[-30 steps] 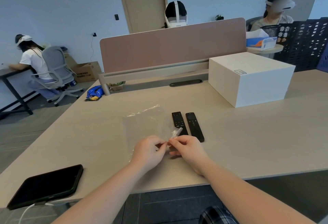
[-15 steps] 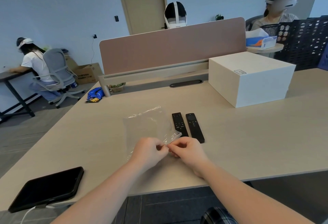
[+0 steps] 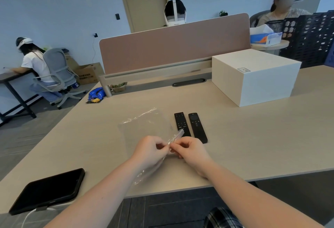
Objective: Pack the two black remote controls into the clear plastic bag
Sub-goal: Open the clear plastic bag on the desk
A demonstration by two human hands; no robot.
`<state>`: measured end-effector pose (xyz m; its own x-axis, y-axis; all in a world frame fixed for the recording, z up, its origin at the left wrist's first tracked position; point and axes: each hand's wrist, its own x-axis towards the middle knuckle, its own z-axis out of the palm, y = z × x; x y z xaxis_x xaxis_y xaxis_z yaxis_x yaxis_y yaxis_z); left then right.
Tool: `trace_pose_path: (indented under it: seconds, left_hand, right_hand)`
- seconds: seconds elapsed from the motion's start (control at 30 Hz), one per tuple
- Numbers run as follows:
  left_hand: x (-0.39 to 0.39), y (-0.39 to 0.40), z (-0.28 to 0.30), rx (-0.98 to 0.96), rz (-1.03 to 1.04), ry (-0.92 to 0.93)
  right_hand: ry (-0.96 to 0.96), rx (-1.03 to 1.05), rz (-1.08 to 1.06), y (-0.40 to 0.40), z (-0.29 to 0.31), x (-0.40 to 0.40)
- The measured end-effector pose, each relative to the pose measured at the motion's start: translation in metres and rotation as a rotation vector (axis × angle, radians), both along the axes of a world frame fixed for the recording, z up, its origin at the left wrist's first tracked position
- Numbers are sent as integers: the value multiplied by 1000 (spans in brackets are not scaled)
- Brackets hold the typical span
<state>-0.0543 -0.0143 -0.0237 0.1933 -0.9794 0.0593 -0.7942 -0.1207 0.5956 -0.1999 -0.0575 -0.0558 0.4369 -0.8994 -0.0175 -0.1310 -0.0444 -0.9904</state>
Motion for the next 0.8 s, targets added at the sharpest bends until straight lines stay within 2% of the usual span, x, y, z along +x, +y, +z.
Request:
trace_pose_path:
  seconds: [0.27, 0.47, 0.57, 0.8]
  left_hand:
    - [-3, 0, 6, 14, 38, 79]
    - [12, -2, 1, -100, 165, 149]
    - [13, -1, -1, -66, 112, 109]
    - [2, -1, -5, -89, 45, 25]
  right_hand:
    - [-3, -24, -8, 1, 1, -3]
    - [25, -22, -29, 1, 1, -2]
    - [-9, 23, -39, 1, 2, 0]
    - [101, -5, -84, 3, 0, 5]
